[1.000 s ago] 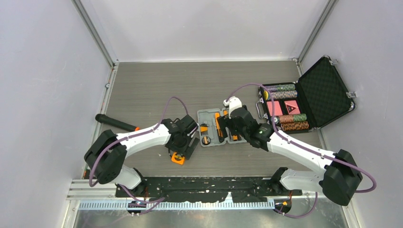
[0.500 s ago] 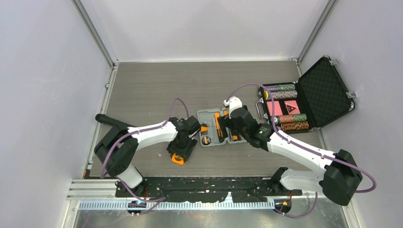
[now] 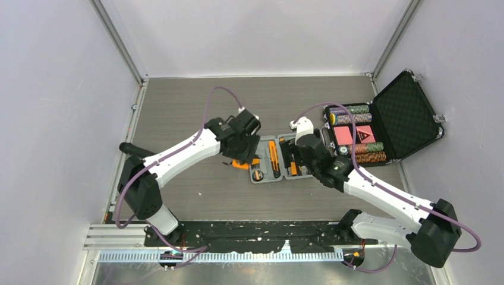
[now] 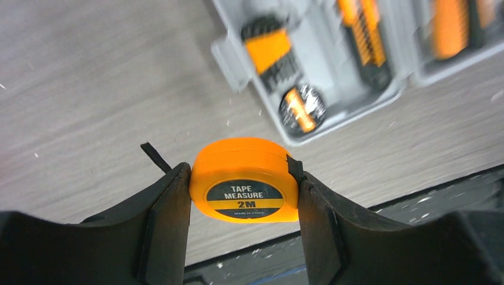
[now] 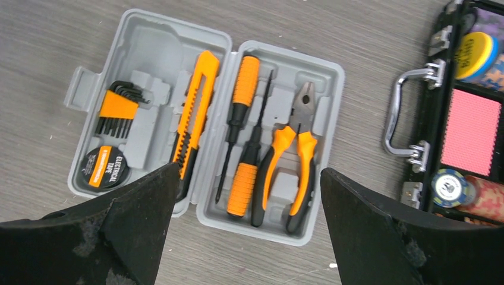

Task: Pack the tool kit
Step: Pick up the tool from the center of the board, then place the tool in the toolbox.

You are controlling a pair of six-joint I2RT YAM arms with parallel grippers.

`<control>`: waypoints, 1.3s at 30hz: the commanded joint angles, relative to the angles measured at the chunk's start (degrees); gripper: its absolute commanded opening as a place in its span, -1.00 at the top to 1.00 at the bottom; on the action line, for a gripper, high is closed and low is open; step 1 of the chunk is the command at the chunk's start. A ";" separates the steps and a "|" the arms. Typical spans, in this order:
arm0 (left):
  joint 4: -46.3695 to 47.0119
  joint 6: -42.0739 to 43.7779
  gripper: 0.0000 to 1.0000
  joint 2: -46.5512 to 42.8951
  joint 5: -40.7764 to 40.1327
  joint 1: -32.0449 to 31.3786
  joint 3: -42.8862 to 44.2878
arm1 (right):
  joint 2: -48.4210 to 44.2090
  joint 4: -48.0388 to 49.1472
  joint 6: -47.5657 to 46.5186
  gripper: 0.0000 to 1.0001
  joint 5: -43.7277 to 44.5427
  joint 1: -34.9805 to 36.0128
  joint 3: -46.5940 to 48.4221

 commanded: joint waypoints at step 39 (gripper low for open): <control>9.06 -14.18 0.11 22.97 0.97 5.08 21.94 | -7.56 -2.58 3.18 -0.85 5.23 -2.95 -1.61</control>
